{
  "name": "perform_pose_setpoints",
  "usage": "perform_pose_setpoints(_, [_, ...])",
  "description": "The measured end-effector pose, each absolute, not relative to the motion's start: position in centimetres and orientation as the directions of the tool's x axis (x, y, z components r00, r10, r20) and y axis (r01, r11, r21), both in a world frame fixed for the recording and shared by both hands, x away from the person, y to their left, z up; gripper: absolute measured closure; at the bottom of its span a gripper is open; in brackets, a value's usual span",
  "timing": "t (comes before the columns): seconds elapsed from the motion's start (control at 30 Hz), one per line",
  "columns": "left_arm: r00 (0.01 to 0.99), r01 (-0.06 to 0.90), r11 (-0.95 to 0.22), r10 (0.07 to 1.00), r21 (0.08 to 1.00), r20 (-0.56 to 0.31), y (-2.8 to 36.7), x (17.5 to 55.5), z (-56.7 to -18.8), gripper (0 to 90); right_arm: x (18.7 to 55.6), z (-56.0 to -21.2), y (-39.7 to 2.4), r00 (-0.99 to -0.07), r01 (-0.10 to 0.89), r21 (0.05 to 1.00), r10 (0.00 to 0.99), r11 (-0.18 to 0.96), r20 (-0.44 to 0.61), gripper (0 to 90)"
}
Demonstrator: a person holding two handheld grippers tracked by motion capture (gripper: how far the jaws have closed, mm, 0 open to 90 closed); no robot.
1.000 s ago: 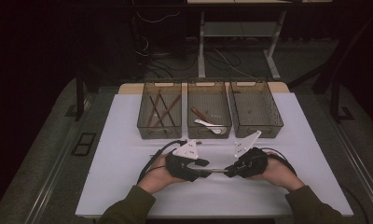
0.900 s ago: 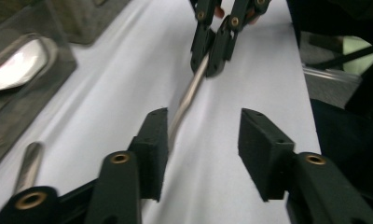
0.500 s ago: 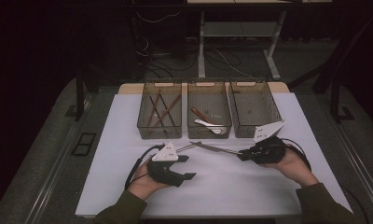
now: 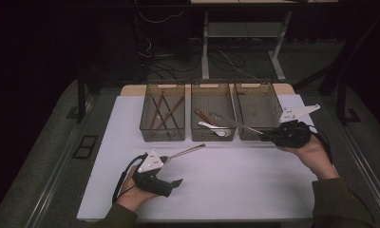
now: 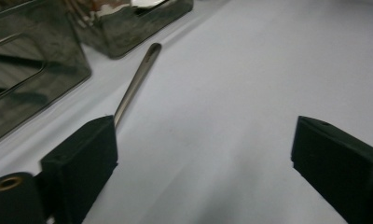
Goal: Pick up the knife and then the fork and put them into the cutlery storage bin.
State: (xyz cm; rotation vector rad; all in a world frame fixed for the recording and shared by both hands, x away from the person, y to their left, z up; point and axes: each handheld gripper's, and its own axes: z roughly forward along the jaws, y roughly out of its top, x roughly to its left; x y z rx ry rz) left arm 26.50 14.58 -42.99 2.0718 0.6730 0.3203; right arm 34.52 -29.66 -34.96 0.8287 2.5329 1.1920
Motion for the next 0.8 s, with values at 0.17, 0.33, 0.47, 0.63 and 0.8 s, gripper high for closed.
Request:
perform_pose_setpoints(0.17, [0.806, 0.351, -0.419, 0.590, 0.837, -0.043, 14.9, 26.4, -43.3, 0.0, 36.0, -34.4, -30.7, -0.771, 0.425, 0.775, 0.636, 0.468, 0.039, 82.6])
perform_pose_setpoints(0.33, [0.810, 0.351, -0.423, 0.585, 0.835, -0.044, 14.8, 26.4, -43.3, 0.0, 37.7, -34.1, -31.6, -0.721, 0.464, 0.763, 0.692, 0.450, 0.031, 82.6])
perform_pose_setpoints(0.47, [0.809, 0.348, -0.426, 0.587, 0.835, -0.038, 15.0, 26.5, -43.3, 0.0, 39.0, -34.4, -32.7, -0.667, 0.507, 0.763, 0.743, 0.400, 0.053, 82.6])
perform_pose_setpoints(0.63, [0.810, 0.344, -0.427, 0.585, 0.836, -0.035, 15.1, 26.6, -43.4, 0.0, 40.5, -35.2, -33.7, -0.586, 0.563, 0.752, 0.807, 0.343, 0.071, 82.6])
perform_pose_setpoints(0.8, [0.819, 0.345, -0.440, 0.573, 0.829, -0.037, 15.0, 26.6, -43.7, 0.0, 41.7, -36.1, -34.0, -0.505, 0.617, 0.730, 0.860, 0.294, 0.080, 82.6])
